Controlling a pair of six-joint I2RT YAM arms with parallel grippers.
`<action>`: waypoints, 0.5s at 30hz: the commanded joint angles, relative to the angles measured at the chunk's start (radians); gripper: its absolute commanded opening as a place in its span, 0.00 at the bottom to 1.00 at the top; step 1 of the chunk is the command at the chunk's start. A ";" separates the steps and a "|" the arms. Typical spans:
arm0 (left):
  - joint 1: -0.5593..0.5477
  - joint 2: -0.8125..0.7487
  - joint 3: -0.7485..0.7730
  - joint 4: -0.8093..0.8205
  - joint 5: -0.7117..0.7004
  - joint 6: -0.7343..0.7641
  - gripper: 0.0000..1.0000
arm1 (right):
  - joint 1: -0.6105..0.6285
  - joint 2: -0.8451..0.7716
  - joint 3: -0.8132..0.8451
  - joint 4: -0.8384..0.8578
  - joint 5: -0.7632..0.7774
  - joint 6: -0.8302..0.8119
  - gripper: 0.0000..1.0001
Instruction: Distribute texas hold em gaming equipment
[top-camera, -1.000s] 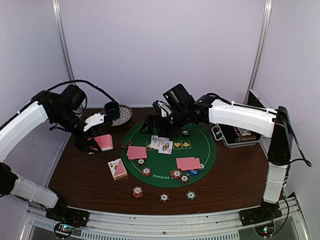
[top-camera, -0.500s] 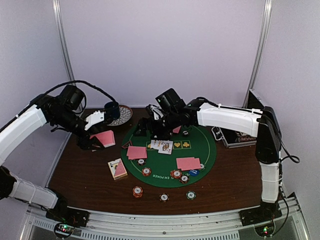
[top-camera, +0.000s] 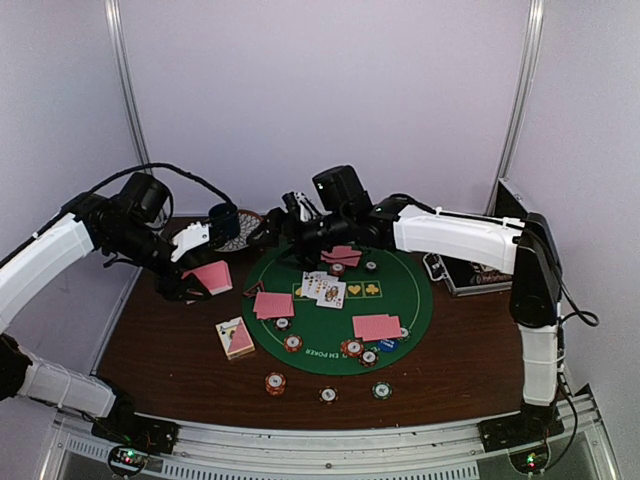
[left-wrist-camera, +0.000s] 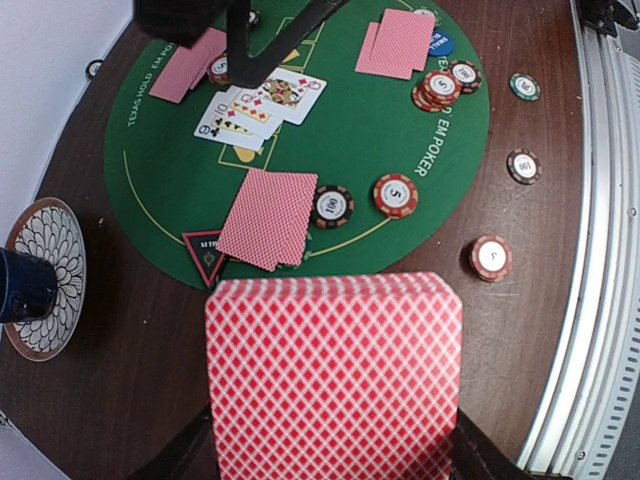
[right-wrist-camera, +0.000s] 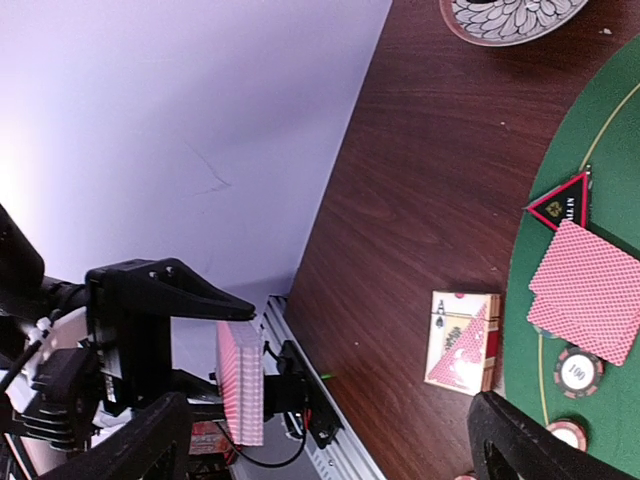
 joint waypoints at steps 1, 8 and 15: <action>-0.009 -0.026 0.012 0.045 0.008 -0.016 0.00 | 0.005 0.026 -0.017 0.154 -0.070 0.119 1.00; -0.014 0.017 0.053 0.041 0.012 -0.037 0.00 | 0.023 0.057 -0.035 0.238 -0.140 0.178 0.99; -0.019 0.048 0.078 0.036 0.012 -0.045 0.00 | 0.050 0.094 -0.004 0.240 -0.183 0.185 0.98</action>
